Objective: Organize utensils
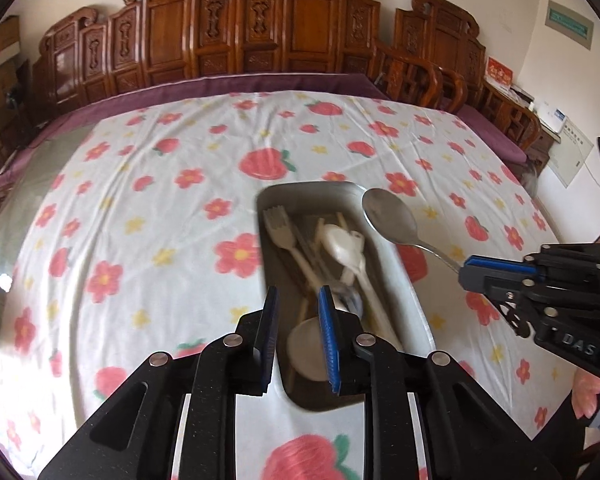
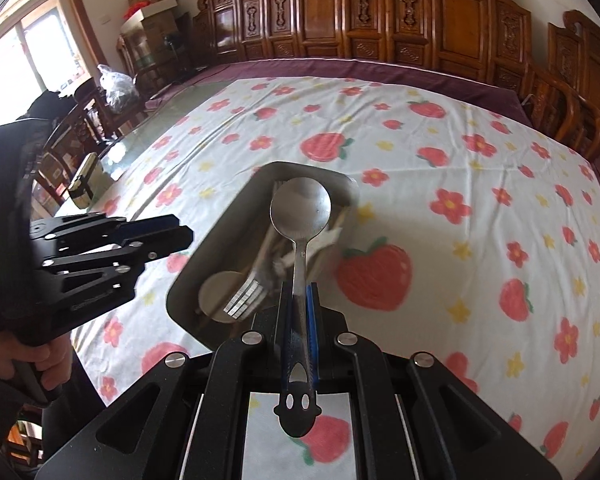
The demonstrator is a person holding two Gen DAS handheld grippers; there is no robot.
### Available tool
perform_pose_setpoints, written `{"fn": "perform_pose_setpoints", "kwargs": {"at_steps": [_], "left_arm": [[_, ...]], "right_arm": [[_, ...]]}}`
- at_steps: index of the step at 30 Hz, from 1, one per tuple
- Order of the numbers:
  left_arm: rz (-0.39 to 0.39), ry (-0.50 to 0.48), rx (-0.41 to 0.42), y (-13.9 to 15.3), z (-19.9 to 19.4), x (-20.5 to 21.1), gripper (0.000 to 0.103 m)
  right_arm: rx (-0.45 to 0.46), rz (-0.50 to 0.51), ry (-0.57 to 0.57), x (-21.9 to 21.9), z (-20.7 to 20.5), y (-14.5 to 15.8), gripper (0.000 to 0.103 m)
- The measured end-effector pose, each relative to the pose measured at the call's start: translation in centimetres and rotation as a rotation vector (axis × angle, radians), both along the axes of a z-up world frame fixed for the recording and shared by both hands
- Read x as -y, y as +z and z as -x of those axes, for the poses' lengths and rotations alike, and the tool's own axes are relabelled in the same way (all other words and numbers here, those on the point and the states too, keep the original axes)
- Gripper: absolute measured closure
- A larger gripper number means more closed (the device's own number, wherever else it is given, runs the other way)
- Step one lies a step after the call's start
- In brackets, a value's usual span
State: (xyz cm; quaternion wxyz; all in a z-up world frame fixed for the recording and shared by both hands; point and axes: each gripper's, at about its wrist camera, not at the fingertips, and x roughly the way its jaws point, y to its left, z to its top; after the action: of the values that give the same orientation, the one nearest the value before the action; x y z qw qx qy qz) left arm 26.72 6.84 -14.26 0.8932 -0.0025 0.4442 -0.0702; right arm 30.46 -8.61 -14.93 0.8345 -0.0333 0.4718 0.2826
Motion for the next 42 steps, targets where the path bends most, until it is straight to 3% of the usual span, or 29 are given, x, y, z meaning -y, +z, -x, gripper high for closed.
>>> {"fn": "perform_pose_setpoints", "kwargs": {"at_steps": [9,27,33,42], "left_arm": [[-0.008,0.052,0.026,1.2,1.2,-3.1,0.084],[-0.003,0.062,0.053,2.7,2.5,-3.9,0.084],[-0.006,0.061,0.052,2.7,2.5,-3.9,0.083],[-0.010,0.061,0.060,3.1,3.0,-3.7,0.083]], "right_arm": [[-0.025,0.032,0.021,-4.0,-1.4,-1.1,0.095],[-0.080,0.095,-0.051,-7.3,-5.2,-3.7,0.095],[-0.147,-0.009,-0.050,-7.1,-5.8,-4.0,0.094],[-0.064,-0.032,-0.029,-5.9,-3.9,-1.8,0.094]]}}
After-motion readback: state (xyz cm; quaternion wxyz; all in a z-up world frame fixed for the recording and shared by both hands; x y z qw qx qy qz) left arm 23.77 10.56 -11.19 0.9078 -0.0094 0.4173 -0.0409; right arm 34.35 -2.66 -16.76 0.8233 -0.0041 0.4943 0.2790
